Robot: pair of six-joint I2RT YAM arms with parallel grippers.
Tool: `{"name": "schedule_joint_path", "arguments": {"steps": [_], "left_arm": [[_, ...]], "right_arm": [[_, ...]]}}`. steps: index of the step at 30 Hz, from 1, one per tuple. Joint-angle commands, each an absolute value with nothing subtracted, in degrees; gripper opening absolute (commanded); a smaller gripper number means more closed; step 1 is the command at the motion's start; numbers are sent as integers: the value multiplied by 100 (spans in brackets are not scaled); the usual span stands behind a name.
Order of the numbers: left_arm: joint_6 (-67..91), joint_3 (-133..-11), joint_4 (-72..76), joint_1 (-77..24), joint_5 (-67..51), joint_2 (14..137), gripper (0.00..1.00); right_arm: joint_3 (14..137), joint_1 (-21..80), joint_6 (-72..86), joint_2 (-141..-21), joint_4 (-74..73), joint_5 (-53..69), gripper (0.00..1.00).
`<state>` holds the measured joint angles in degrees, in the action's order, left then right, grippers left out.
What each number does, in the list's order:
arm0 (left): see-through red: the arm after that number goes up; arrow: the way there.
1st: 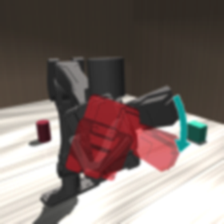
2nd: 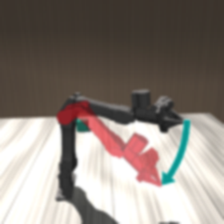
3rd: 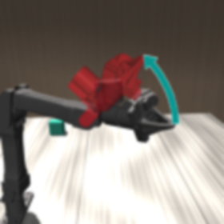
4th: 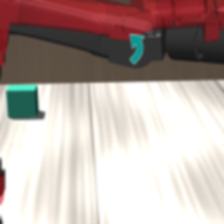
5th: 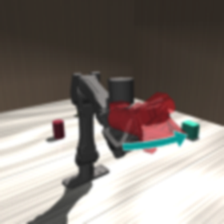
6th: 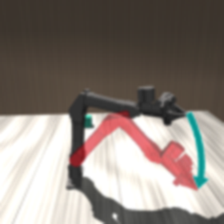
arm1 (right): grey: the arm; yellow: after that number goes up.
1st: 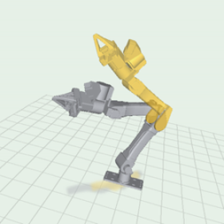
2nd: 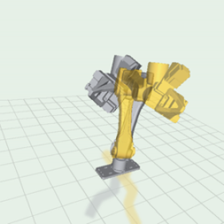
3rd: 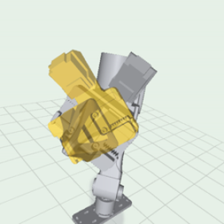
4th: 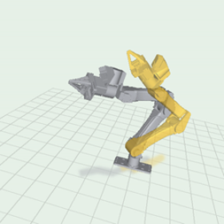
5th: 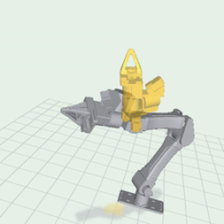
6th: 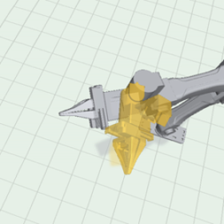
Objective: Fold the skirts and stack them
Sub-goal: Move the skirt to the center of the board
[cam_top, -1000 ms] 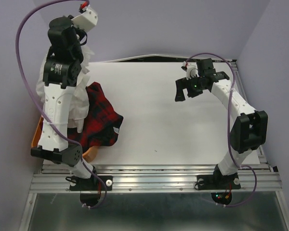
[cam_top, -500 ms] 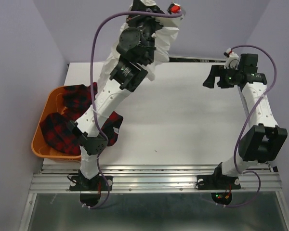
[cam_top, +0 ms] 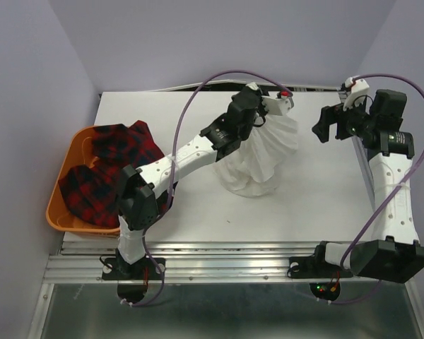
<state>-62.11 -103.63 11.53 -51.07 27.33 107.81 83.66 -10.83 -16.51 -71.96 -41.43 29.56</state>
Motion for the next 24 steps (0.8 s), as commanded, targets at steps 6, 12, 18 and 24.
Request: {"name": "schedule_joint_path", "arguments": {"steps": [6, 12, 18, 24], "left_arm": [[-3842, -10442, 335, -5150, 697, 10310, 0], [-3402, -10160, -544, -5150, -1228, 9967, 0], [-1422, -12214, -2187, -4931, 5, 11204, 0], [350, -13280, -2330, -4369, 1292, 11856, 0]], "right_arm": [[7603, -1099, -2663, -6706, -4720, 3716, 100], [7190, -1099, -2348, -6750, -3956, 4974, 100], [6971, -1099, -830, -6812, -3228, 5134, 100], [5617, -1037, 483, -6241, -1706, 4211, 100]]}}
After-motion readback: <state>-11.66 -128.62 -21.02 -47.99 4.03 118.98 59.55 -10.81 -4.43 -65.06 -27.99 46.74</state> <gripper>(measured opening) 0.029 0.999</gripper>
